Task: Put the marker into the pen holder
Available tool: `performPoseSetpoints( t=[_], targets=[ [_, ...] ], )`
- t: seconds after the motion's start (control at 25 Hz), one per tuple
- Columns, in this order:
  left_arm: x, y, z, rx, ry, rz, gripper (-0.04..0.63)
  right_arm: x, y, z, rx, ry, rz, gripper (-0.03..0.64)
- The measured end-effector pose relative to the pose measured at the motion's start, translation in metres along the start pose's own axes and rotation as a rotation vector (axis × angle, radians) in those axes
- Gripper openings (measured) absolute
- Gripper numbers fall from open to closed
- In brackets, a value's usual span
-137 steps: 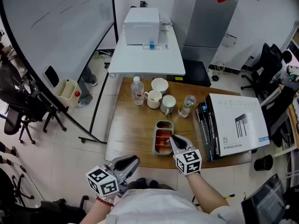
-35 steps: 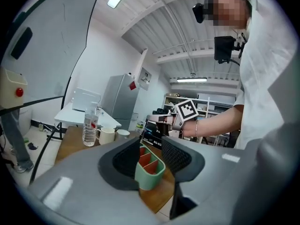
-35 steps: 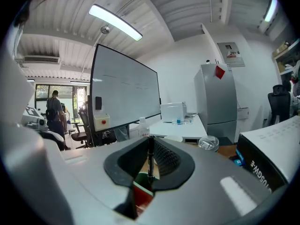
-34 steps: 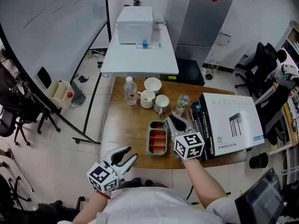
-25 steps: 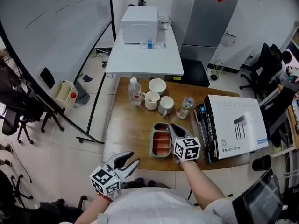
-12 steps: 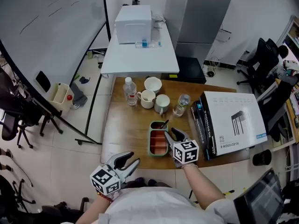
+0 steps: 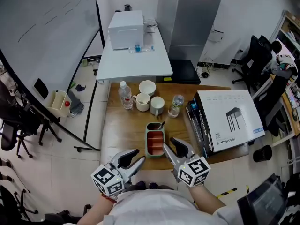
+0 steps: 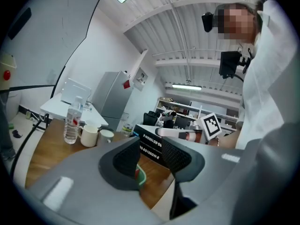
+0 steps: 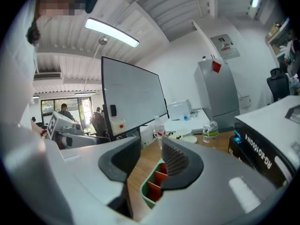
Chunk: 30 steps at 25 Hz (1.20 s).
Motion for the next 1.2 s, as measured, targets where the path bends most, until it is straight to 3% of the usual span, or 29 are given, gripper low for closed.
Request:
performPoseSetpoints(
  t=[0.12,0.24,0.44,0.6,0.76,0.96,1.2],
  targets=[
    [0.012,0.034,0.009,0.018,-0.033,0.071,0.118,-0.015,0.017,-0.024,-0.064,0.042,0.033,0.100],
    [0.025,0.057,0.020,0.053,-0.065,0.110,0.118,-0.027,0.023,-0.030,-0.058,0.051,0.051,0.098],
    [0.019,0.052,0.030,0.127,-0.101,0.057,0.117,-0.038,0.031,-0.043,-0.092,0.055,0.096,0.100],
    [0.008,0.048,0.027,0.087,-0.066,0.048,0.117,-0.038,0.034,-0.051,-0.131,0.084,0.092,0.100],
    [0.001,0.045,0.034,0.100,-0.078,0.037,0.117,-0.037,0.035,-0.058,-0.117,0.120,0.094,0.100],
    [-0.009,0.032,0.041,0.021,-0.133,0.055,0.100,-0.035,0.034,-0.072,-0.092,0.243,0.087,0.100],
    [-0.020,0.023,0.044,0.034,-0.108,0.038,0.100,-0.036,0.034,-0.082,-0.091,0.287,0.086,0.100]
  ],
)
Point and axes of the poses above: the fingertips, and each gripper's own axes: x forward along the fingers, z to its right, y out of its top, the point moved 10 cm from there along -x, backward along the fingers, and after that the axes turned 4 degrees about y, right-handed, at the moved point
